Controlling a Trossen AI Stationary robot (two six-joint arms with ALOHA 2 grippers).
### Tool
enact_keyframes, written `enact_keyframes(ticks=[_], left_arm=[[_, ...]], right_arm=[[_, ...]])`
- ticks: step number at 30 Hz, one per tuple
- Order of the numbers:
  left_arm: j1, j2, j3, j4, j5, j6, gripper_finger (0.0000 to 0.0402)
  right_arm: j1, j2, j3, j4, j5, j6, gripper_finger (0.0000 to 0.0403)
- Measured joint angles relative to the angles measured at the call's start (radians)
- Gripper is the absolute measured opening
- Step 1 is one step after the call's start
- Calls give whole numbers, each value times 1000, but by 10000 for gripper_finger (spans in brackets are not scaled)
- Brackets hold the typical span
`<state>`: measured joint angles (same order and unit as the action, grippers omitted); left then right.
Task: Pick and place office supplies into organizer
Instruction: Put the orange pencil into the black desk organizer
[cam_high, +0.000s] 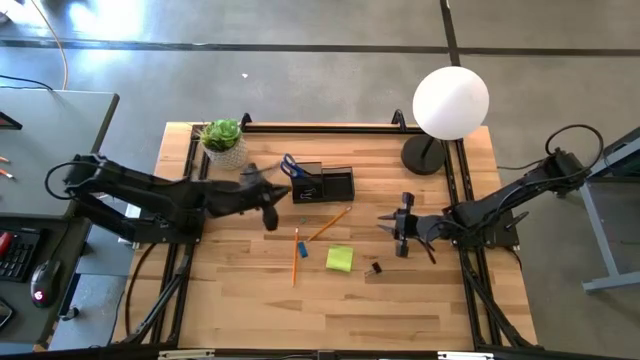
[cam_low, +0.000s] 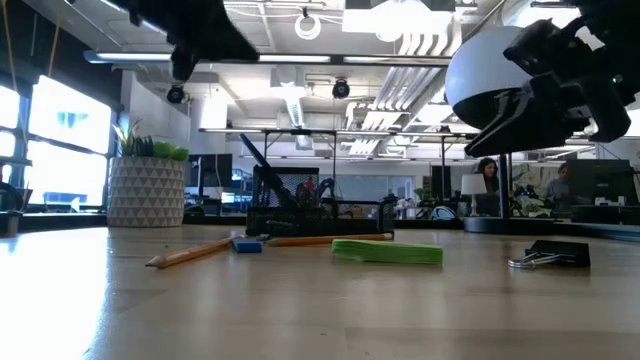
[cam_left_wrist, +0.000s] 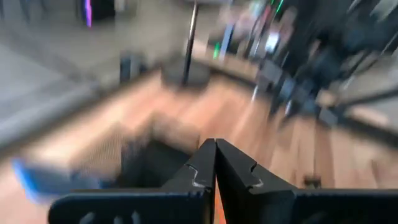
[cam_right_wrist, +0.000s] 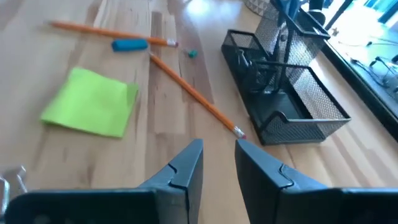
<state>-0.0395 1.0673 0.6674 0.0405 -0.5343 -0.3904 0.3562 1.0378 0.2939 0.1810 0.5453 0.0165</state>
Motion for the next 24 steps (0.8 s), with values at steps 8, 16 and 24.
enact_keyframes(ticks=[8,16,24], left_arm=[[0,233,157,-425,170,-395,1],[0,522,392,-710,296,-612,31],[-15,754,607,-836,369,-714,104]], right_arm=[[-38,-13,0,-31,5,-103,87],[-64,-13,0,-77,-30,-73,87],[-63,-13,0,-141,-46,-20,87]])
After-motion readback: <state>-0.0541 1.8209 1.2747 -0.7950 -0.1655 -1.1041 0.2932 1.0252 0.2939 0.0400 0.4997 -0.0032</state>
